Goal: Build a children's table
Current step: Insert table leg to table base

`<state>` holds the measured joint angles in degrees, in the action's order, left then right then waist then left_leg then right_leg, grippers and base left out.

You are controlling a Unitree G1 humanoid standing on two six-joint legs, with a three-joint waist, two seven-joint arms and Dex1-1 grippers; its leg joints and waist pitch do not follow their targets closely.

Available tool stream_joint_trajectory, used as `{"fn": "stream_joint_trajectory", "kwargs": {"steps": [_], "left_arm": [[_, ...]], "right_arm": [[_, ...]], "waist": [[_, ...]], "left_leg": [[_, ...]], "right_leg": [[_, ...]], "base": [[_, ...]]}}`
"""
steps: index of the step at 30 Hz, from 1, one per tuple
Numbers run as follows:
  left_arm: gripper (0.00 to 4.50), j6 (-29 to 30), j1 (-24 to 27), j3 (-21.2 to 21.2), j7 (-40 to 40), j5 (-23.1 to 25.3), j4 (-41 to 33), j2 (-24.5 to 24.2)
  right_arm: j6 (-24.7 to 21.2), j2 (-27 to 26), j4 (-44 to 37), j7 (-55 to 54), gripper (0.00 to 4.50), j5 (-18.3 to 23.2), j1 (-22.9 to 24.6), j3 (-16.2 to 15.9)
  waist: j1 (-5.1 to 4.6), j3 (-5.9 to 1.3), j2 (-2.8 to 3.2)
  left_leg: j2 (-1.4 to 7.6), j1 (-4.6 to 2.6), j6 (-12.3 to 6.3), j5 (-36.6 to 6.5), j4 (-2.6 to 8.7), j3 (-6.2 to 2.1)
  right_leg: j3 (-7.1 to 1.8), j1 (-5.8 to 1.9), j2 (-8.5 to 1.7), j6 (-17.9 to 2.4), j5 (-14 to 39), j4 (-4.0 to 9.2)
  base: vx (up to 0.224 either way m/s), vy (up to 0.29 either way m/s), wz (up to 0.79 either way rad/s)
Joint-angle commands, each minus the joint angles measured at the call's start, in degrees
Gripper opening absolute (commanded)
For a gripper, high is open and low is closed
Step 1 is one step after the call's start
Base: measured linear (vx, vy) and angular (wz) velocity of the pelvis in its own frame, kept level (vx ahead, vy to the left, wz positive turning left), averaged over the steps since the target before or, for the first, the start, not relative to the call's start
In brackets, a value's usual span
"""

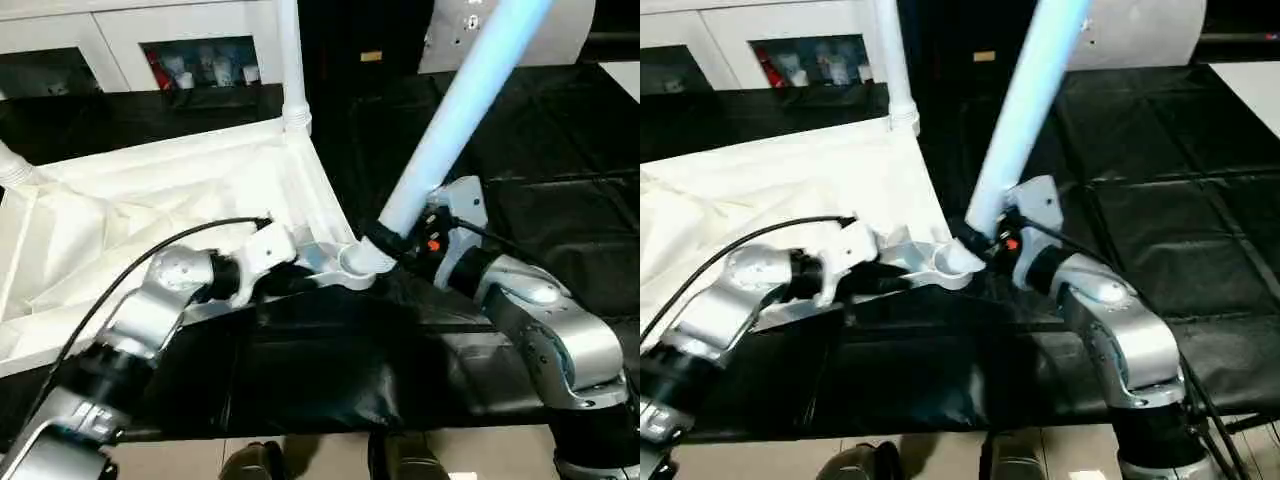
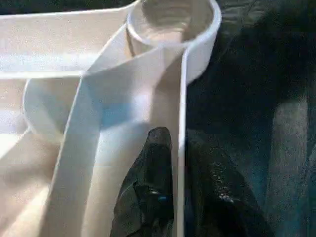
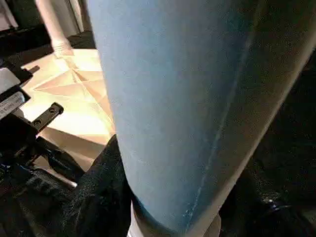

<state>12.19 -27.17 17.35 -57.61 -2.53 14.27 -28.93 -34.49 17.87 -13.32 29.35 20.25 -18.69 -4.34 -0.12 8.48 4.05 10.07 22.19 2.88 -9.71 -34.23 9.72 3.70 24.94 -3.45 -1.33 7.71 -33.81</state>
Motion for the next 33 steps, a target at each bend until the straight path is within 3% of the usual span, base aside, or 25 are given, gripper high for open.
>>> {"fn": "stream_joint_trajectory", "kwargs": {"steps": [1, 3, 4, 8, 18, 26, 28, 31, 33], "left_arm": [[0.66, 0.15, 0.67, -0.22, 0.06, 1.10, 0.23, -1.14], [0.66, 0.46, 0.85, -0.45, -0.37, 0.71, 0.04, -1.14], [0.36, 0.82, 0.91, -0.65, -0.22, 0.65, -0.13, -0.94], [0.11, -0.59, 0.90, -1.53, 0.64, -0.18, 0.25, 0.37], [0.00, -5.80, 0.78, 0.59, 0.14, 1.39, 3.12, 1.31], [0.00, -8.53, 1.09, 0.58, -1.38, 1.00, 2.77, 1.31], [0.60, -5.75, 0.75, -0.54, -2.11, -0.99, 2.80, 2.40], [0.60, -5.88, 0.33, -0.74, -0.80, -0.71, 3.51, 3.49], [0.92, -6.70, 0.10, -0.03, -0.02, 0.88, 4.88, 3.49]], "right_arm": [[1.29, -0.48, -0.37, 0.77, 1.90, 0.58, -0.80, -0.43], [1.51, -0.65, -0.18, 0.82, 1.90, 0.45, -0.83, -0.49], [1.67, -0.70, 0.04, 0.91, 1.90, 0.33, -0.86, -0.55], [2.51, -0.82, 0.96, 0.94, 1.90, -0.44, -1.08, -1.04], [2.22, 1.34, 6.53, 4.65, 1.90, -3.13, -3.83, -4.85], [2.58, 1.36, 10.63, 6.06, 1.90, -3.36, -6.71, -4.87], [2.97, 1.09, 11.17, 5.86, 1.90, -3.46, -6.79, -4.68], [3.14, 1.05, 11.79, 6.09, 1.90, -3.63, -6.87, -4.78], [3.20, 0.99, 12.05, 6.19, 1.90, -3.82, -6.63, -5.05]], "waist": [[0.24, -4.85, -0.91], [0.43, -4.82, -0.88], [0.50, -4.86, -0.84], [0.46, -4.91, -0.94], [0.48, -5.36, -1.15], [0.61, -6.08, -1.82], [0.64, -6.15, -1.88], [0.80, -6.22, -1.85], [0.77, -6.24, -1.61]], "left_leg": [[1.63, -0.98, -3.15, -12.79, 3.65, -0.77], [1.68, -0.95, -2.96, -12.98, 3.72, -0.82], [1.72, -1.00, -2.75, -13.33, 3.77, -0.86], [1.63, -0.81, -2.71, -13.36, 3.74, -0.88], [1.64, -0.75, -3.42, -11.62, 3.50, -0.74], [1.81, -0.72, -3.43, -10.32, 3.33, -0.63], [1.85, -0.67, -3.67, -9.61, 3.29, -0.55], [1.83, -0.74, -3.67, -10.11, 3.23, -0.47], [1.89, -0.69, -3.52, -10.85, 3.28, -0.59]], "right_leg": [[-2.40, -3.13, -3.80, -5.59, 30.31, 5.43], [-2.40, -3.17, -3.84, -5.54, 30.49, 5.41], [-2.39, -3.14, -3.87, -5.52, 30.52, 5.39], [-2.42, -3.26, -3.95, -5.51, 30.55, 5.42], [-2.48, -3.53, -3.92, -6.62, 28.02, 5.10], [-2.62, -3.72, -3.94, -7.12, 25.94, 4.70], [-2.69, -3.78, -3.95, -8.20, 23.67, 4.44], [-2.64, -3.76, -3.91, -8.63, 24.24, 4.61], [-2.53, -3.72, -3.83, -8.24, 24.40, 4.69]], "base": [[0.000, 0.000, 0.00], [0.000, 0.000, 0.00], [0.000, 0.000, 0.00], [0.000, 0.000, 0.00], [0.000, 0.000, 0.00], [0.000, 0.000, 0.00], [0.000, 0.000, 0.00], [0.000, 0.000, 0.00], [0.000, 0.000, 0.00]]}}
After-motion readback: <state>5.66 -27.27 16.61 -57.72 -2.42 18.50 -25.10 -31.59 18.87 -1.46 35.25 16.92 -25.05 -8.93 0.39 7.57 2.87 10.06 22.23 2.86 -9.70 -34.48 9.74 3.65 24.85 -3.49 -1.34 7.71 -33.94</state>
